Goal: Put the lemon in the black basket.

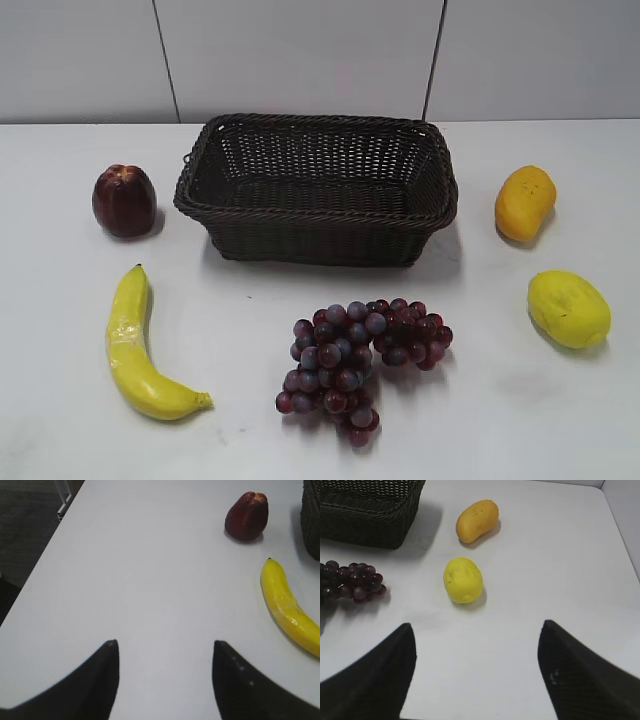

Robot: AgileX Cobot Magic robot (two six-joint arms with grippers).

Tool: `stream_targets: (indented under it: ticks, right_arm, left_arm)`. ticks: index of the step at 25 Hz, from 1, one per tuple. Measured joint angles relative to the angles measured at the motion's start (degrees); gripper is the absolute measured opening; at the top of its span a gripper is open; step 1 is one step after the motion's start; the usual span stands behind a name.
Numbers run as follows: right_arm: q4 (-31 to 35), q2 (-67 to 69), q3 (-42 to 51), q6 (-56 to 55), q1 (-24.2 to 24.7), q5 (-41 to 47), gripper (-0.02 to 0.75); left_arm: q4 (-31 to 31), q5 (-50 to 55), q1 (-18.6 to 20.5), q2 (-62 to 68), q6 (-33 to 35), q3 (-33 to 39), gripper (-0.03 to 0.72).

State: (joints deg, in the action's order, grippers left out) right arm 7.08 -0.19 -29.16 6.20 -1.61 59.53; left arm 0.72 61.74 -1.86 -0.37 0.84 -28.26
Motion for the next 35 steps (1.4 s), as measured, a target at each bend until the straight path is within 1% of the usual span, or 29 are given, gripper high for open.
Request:
stream_targets:
  ticks: [10, 13, 16, 22, 31, 33, 35]
  right_arm:
    - [-0.3, 0.1, 0.1, -0.1, 0.0, 0.0, 0.572]
    - [-1.0, 2.7, 0.0, -0.1, 0.0, -0.1, 0.572]
    - [-1.7, 9.2, -0.7, -0.1, 0.0, -1.6, 0.572]
    - [-1.7, 27.0, -2.2, -0.1, 0.0, -8.3, 0.572]
    - [-1.3, 53.7, -9.8, 0.7, 0.0, -10.8, 0.572]
    - [0.0, 58.7, -12.2, 3.0, 0.0, -11.4, 0.572]
    - [3.2, 64.0, -14.6, 6.6, 0.0, -11.8, 0.575]
  left_arm:
    - [0.0, 0.0, 0.0, 0.0, 0.0, 0.0, 0.435]
    - [0.0, 0.0, 0.0, 0.0, 0.0, 0.0, 0.435]
    - [0.0, 0.0, 0.0, 0.0, 0.0, 0.0, 0.435]
    - [0.0, 0.0, 0.0, 0.0, 0.0, 0.0, 0.435]
    - [0.0, 0.0, 0.0, 0.0, 0.0, 0.0, 0.435]
    - [0.0, 0.0, 0.0, 0.0, 0.0, 0.0, 0.435]
    - [0.0, 0.0, 0.0, 0.0, 0.0, 0.0, 0.435]
